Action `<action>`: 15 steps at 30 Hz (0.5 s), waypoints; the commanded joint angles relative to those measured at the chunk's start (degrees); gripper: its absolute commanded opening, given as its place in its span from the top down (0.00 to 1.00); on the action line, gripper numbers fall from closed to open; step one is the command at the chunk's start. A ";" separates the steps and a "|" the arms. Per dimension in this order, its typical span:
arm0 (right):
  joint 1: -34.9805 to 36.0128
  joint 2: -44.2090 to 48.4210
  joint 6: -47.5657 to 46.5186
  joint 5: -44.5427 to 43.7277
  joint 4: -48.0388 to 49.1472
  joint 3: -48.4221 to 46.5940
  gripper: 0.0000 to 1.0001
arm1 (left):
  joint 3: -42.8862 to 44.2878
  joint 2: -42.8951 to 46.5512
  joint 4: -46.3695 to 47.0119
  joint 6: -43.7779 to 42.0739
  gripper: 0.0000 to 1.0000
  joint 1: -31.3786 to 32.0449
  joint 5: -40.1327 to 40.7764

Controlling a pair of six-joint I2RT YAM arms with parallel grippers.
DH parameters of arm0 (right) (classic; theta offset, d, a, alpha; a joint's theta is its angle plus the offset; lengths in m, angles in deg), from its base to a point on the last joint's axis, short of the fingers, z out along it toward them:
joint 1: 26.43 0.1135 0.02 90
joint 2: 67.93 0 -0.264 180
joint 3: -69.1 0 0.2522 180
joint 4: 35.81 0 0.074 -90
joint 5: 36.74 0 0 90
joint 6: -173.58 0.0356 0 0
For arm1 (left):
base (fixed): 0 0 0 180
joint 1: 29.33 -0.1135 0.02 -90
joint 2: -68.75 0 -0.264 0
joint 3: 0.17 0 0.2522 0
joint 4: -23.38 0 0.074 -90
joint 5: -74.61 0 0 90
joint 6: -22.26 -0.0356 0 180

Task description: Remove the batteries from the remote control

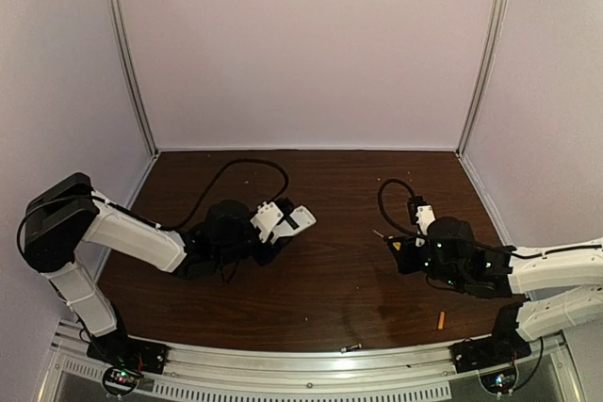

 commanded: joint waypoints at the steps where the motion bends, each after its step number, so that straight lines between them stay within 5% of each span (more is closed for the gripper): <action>1: 0.47 -3.96 2.73 -4.72 4.70 0.70 1.00 | -2.85 1.72 0.68 15.00 1.00 1.50 8.76; 15: 2.99 -11.86 3.93 -11.58 12.16 3.36 1.00 | -5.79 0.32 -3.66 32.38 1.00 6.49 25.51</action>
